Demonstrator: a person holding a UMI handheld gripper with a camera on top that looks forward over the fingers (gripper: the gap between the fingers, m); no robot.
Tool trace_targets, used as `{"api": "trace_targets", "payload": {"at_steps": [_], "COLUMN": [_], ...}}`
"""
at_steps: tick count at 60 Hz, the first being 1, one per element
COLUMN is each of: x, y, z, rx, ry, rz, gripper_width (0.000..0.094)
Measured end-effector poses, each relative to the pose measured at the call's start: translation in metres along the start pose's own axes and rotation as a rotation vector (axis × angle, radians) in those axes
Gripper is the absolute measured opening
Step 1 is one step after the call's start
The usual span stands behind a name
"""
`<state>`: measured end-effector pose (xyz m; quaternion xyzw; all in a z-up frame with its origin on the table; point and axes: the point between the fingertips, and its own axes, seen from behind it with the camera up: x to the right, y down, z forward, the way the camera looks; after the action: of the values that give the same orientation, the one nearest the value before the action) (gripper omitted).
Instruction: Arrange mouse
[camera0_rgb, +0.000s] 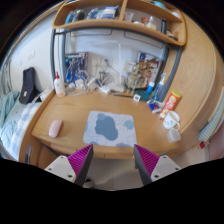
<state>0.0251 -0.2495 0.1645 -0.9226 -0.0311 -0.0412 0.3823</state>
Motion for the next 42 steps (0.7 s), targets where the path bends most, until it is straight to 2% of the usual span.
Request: {"api": "trace_targets", "payload": {"at_steps": [8,17,24,29,42], "x": [-0.078,-0.187,-0.244,-0.269,-0.307], "y": [0.059,0.086,0.079,0.061,0.02], "z": [0.038,0.065,0.088,0.11,0.166], "rx": [-0.063,-0.085,-0.081,-0.057,-0.028], "ry": [-0.068,-0.204,-0.232,-0.215,-0.211], "rz": [-0.029,-0.032,-0.064,-0.059,0.038], "gripper_width": [0.0812,0.0817,0.0819,0.0817,0.081]}}
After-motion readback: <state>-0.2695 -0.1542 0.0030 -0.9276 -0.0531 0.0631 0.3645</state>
